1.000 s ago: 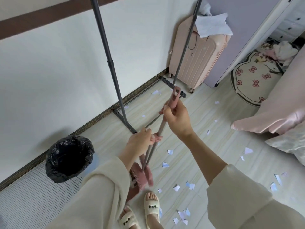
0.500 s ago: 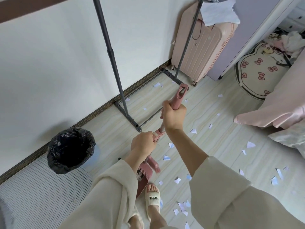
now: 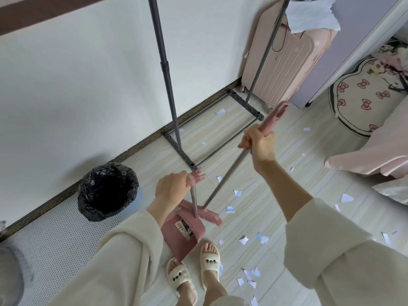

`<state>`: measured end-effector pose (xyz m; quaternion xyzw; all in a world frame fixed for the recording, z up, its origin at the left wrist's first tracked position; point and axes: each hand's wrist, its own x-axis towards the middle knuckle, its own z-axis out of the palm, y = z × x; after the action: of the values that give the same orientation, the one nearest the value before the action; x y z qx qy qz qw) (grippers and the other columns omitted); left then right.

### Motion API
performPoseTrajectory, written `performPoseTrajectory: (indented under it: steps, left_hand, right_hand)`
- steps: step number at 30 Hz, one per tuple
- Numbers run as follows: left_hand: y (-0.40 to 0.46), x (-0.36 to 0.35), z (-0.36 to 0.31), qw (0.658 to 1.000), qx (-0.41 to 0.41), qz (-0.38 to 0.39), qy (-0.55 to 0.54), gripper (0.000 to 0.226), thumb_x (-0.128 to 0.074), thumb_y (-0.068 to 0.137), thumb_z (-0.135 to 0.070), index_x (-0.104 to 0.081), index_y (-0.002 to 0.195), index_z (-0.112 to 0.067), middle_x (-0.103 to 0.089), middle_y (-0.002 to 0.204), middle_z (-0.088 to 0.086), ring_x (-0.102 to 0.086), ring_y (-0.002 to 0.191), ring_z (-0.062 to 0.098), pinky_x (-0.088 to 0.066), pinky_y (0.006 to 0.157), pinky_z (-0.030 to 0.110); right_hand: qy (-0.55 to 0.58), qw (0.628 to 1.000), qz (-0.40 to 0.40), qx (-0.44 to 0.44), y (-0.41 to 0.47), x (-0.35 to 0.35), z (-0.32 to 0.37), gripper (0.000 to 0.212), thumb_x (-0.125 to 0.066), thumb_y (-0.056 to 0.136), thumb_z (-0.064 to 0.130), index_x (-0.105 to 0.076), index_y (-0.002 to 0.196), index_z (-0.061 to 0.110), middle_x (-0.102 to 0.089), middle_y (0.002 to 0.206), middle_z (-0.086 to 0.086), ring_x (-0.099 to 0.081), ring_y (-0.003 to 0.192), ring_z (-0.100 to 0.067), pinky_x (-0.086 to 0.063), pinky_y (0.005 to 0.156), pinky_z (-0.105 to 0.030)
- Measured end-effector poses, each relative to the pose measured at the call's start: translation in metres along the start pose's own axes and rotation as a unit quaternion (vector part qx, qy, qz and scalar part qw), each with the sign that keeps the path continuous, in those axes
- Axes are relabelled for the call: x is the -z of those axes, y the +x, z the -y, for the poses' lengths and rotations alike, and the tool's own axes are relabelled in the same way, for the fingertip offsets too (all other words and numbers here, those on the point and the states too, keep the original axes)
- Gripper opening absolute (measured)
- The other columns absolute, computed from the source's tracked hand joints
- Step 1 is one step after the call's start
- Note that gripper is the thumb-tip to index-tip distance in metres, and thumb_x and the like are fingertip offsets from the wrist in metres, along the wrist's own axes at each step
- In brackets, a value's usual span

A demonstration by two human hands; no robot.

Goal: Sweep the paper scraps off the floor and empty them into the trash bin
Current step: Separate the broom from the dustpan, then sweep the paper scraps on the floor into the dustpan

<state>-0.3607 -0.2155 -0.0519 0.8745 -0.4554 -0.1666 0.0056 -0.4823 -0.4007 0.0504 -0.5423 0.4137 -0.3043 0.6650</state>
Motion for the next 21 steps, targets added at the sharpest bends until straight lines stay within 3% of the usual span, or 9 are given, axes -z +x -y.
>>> performPoseTrajectory:
  steps: [4, 8, 11, 14, 16, 18, 21]
  left_hand:
    - [-0.012, 0.000, -0.005, 1.000, 0.003, 0.009, 0.010, 0.019, -0.050, 0.091, -0.030, -0.053, 0.101, -0.013, -0.068, 0.084, 0.004, -0.065, 0.075, 0.023, -0.049, 0.062, 0.031]
    - [-0.025, 0.012, 0.015, 1.000, 0.013, -0.005, 0.009, 0.016, -0.051, 0.091, -0.026, -0.055, 0.101, -0.015, -0.064, 0.077, 0.000, -0.061, 0.071, 0.021, -0.042, 0.057, 0.027]
    - [-0.038, 0.022, 0.033, 1.000, 0.027, -0.001, -0.010, 0.011, -0.050, 0.088, -0.020, -0.056, 0.096, -0.018, -0.055, 0.071, -0.003, -0.052, 0.066, 0.019, -0.038, 0.058, 0.027]
    - [-0.051, 0.028, 0.048, 0.999, 0.028, 0.011, -0.022, 0.009, -0.049, 0.086, -0.019, -0.056, 0.091, -0.019, -0.063, 0.079, 0.001, -0.055, 0.069, 0.021, -0.037, 0.060, 0.026]
    - [-0.060, 0.031, 0.057, 0.999, 0.026, 0.023, -0.028, 0.005, -0.049, 0.086, -0.019, -0.054, 0.087, -0.019, -0.065, 0.081, 0.002, -0.056, 0.070, 0.022, -0.039, 0.059, 0.027]
    - [-0.070, 0.035, 0.064, 0.999, 0.018, 0.032, -0.026, 0.006, -0.050, 0.085, -0.020, -0.055, 0.089, -0.018, -0.066, 0.082, 0.003, -0.060, 0.073, 0.023, -0.041, 0.059, 0.027]
    - [-0.083, 0.041, 0.074, 0.999, -0.014, 0.038, 0.005, 0.006, -0.051, 0.085, -0.021, -0.055, 0.089, -0.018, -0.065, 0.081, 0.002, -0.062, 0.076, 0.024, -0.038, 0.058, 0.026]
  right_hand:
    - [-0.045, 0.999, 0.007, -0.020, -0.016, -0.026, -0.027, 0.035, -0.052, 0.086, -0.003, -0.044, 0.055, 0.012, -0.046, 0.044, 0.011, -0.042, 0.040, -0.002, -0.044, 0.050, -0.020]
    - [-0.101, 0.993, 0.001, -0.065, -0.023, -0.027, -0.042, 0.032, -0.058, 0.091, 0.017, -0.048, 0.061, 0.013, -0.050, 0.060, 0.003, -0.050, 0.054, -0.006, -0.045, 0.058, -0.018]
    - [-0.181, 0.973, 0.035, -0.142, -0.041, -0.027, -0.060, 0.027, -0.058, 0.091, 0.031, -0.050, 0.072, 0.013, -0.040, 0.061, 0.001, -0.036, 0.055, -0.010, -0.034, 0.053, -0.021]
    - [-0.294, 0.931, 0.105, -0.188, -0.052, -0.025, -0.065, 0.038, -0.057, 0.090, 0.041, -0.046, 0.067, 0.012, -0.037, 0.060, 0.001, -0.037, 0.054, -0.013, -0.039, 0.056, -0.027]
    - [-0.338, 0.898, 0.185, -0.211, -0.056, -0.029, -0.059, 0.023, -0.057, 0.092, 0.032, -0.056, 0.088, 0.010, -0.043, 0.068, -0.002, -0.048, 0.059, -0.015, -0.045, 0.061, -0.028]
    - [-0.280, 0.895, 0.237, -0.253, -0.060, -0.036, -0.054, 0.012, -0.050, 0.095, 0.006, -0.053, 0.105, 0.010, -0.051, 0.081, -0.008, -0.056, 0.068, -0.018, -0.048, 0.067, -0.031]
    - [-0.161, 0.875, 0.287, -0.355, -0.064, -0.046, -0.054, 0.037, -0.033, 0.093, -0.014, -0.054, 0.114, 0.009, -0.056, 0.099, -0.018, -0.060, 0.079, -0.024, -0.052, 0.070, -0.030]
